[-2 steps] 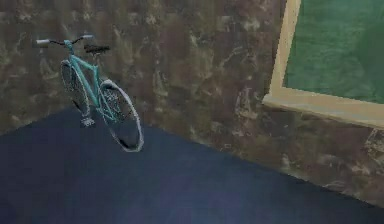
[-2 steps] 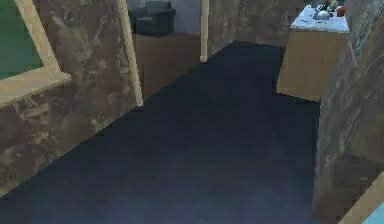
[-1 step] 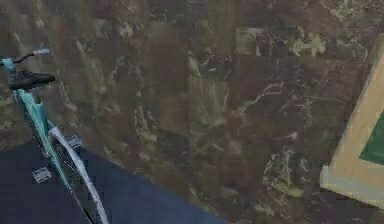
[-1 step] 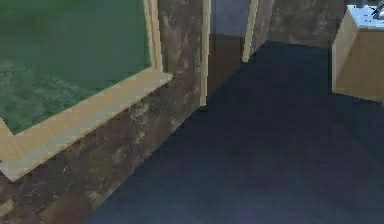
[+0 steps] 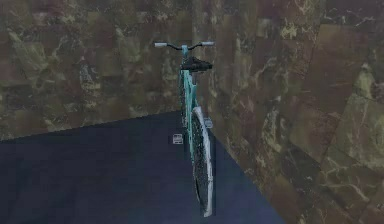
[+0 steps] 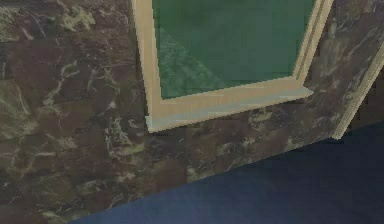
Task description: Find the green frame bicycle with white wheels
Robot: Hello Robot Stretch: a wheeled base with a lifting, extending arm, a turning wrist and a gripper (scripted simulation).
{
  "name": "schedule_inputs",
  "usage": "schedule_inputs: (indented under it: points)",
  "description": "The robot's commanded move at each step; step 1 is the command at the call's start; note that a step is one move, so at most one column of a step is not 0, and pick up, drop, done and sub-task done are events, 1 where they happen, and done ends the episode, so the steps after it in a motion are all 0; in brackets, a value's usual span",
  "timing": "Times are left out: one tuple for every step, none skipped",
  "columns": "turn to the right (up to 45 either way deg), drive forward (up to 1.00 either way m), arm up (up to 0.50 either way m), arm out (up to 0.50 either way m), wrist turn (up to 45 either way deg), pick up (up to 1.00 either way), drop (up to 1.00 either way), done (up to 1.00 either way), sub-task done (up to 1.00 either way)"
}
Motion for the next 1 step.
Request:
schedule_inputs:
  points:
    - [0.0, 0.00, 0.00, 0.00, 0.0, 0.00, 0.00, 1.00, 0.00]
